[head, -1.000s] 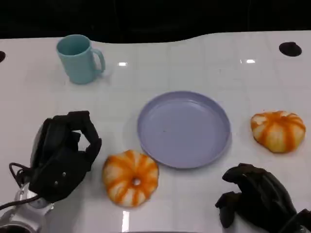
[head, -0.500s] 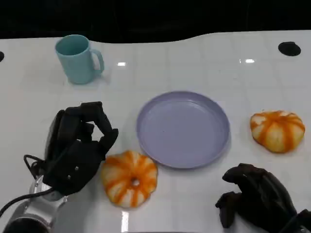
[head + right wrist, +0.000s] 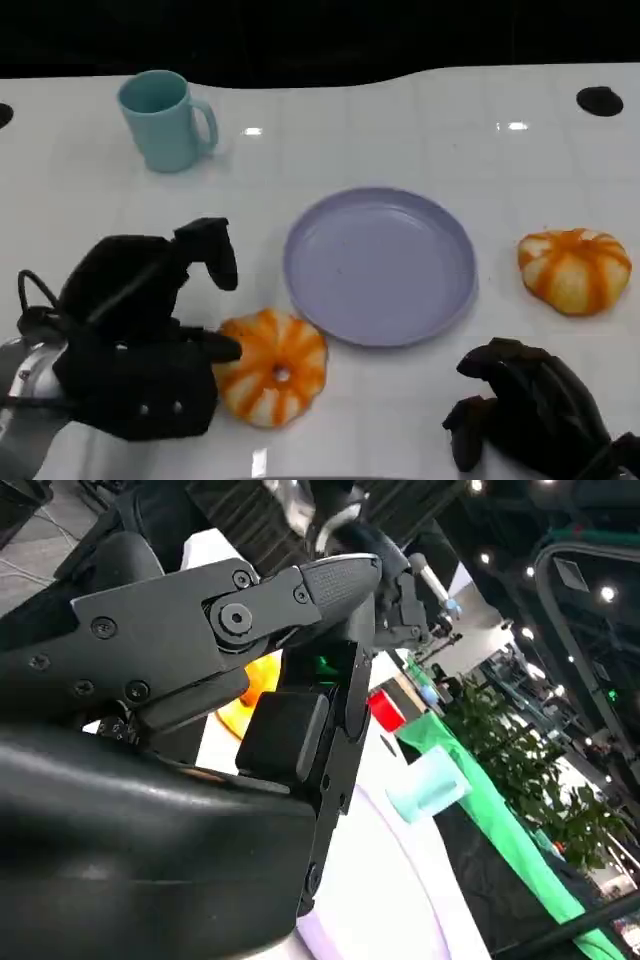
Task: Grasp the bread from the table and place it into the plate.
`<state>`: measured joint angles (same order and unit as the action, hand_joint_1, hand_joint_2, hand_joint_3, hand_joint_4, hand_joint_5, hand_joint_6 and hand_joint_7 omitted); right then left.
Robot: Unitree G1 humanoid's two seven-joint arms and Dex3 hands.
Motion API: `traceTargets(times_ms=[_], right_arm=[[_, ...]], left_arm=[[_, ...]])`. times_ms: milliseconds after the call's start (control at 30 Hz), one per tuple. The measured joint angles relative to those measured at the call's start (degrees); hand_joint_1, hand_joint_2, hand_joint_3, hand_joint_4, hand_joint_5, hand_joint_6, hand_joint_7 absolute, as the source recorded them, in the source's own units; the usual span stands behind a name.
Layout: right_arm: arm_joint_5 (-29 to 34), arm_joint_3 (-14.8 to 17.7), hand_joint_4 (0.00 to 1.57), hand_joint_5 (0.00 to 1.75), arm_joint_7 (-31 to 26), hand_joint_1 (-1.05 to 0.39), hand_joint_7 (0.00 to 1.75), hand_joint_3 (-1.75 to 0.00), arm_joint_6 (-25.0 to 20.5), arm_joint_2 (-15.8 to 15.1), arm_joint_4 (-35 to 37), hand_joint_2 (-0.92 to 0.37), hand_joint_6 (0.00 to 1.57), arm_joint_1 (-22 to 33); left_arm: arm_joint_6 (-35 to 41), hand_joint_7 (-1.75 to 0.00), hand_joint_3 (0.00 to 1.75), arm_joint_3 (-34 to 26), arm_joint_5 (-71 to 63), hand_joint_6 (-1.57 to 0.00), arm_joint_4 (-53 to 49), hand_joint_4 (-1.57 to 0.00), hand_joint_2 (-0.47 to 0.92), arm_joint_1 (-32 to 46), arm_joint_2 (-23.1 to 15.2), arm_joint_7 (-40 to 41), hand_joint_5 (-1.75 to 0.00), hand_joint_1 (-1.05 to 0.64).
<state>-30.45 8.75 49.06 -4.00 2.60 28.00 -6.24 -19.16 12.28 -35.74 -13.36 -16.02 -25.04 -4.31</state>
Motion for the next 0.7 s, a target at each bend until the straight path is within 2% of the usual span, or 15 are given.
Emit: traceTargets(times_ms=[133, 267, 700], right_arm=[[-0.04, -0.01, 1.51, 0.81, 0.09, -0.72, 0.35, 0.0, -0.08, 0.0, 0.0, -0.91, 1.57, 0.01], [-0.04, -0.02, 1.52, 0.8, -0.15, -0.73, 0.35, 0.0, -0.36, -0.01, -0.17, -0.9, 1.57, 0.17], [-0.12, -0.07, 1.52, 0.78, 0.07, -0.71, 0.34, -0.01, -0.85, -0.01, -0.35, -0.92, 1.57, 0.22]], left_arm=[[7.55, -1.75, 0.28, 1.68, -4.22, 0.0, 11.36, 0.0, 0.92, 2.05, -2.55, -8.47, -1.75, -1.05], [13.1, -1.75, 0.2, 2.83, -5.51, 0.0, 17.21, 0.0, 0.92, 3.68, -2.93, -14.7, -1.75, -1.05], [19.24, -1.75, 0.13, 7.37, -7.73, 0.0, 15.63, 0.0, 0.92, 3.83, -1.08, -17.62, -1.75, -1.05]])
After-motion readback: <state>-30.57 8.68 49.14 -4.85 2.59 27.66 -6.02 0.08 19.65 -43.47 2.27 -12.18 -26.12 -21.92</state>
